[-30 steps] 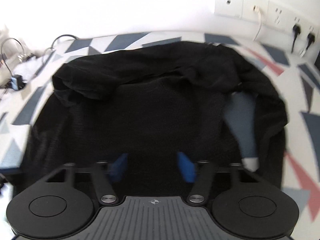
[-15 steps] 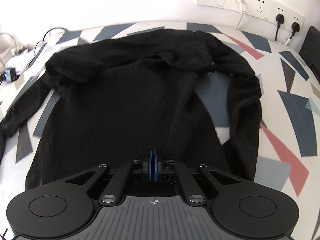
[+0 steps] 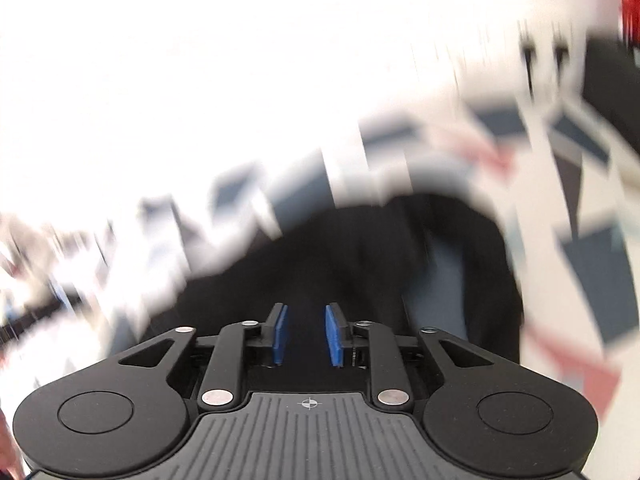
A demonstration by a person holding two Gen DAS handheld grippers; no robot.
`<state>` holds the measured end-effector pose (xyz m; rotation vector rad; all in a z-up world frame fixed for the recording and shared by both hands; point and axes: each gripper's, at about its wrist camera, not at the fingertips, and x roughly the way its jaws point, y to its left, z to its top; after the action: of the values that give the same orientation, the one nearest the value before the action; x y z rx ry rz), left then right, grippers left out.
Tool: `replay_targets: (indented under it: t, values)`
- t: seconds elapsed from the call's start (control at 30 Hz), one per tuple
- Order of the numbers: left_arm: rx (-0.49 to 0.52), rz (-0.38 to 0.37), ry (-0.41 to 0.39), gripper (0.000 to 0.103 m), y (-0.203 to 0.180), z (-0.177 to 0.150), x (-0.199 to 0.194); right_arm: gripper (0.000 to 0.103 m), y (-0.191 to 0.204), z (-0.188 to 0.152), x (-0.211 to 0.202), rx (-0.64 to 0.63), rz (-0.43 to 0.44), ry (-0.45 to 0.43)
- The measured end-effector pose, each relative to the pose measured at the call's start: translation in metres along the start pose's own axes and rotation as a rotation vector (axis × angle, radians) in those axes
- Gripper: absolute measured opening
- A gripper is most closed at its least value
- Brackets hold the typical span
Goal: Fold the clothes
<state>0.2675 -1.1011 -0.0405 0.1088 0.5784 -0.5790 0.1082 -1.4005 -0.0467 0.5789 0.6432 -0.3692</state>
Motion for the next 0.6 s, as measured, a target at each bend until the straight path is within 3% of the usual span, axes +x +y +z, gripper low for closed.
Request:
replay_targets:
  t: [0.1, 0.2, 0.27, 0.43, 0.5, 0.6]
  values:
    - [0.07, -0.029, -0.076, 0.083, -0.013, 0.023, -0.005, 0.033, 0.007, 0.041, -0.026, -0.056, 0.006, -0.18]
    - [0.187, -0.063, -0.057, 0.085, -0.028, 0.02, 0.006, 0.034, -0.002, 0.059, -0.031, -0.124, -0.033, -0.245]
    - [0.288, -0.076, 0.0, 0.085, -0.04, 0.002, 0.023, 0.034, -0.018, 0.059, -0.016, -0.145, -0.075, -0.21]
    - [0.541, -0.102, 0.118, 0.085, -0.074, -0.058, 0.06, 0.03, -0.057, 0.026, 0.046, -0.268, -0.172, -0.01]
    - [0.648, -0.092, 0.135, 0.085, -0.088, -0.081, 0.069, 0.031, -0.071, 0.015, 0.067, -0.273, -0.166, 0.057]
    - [0.724, -0.067, 0.151, 0.085, -0.095, -0.098, 0.084, 0.031, -0.085, 0.003, 0.095, -0.213, -0.129, 0.123]
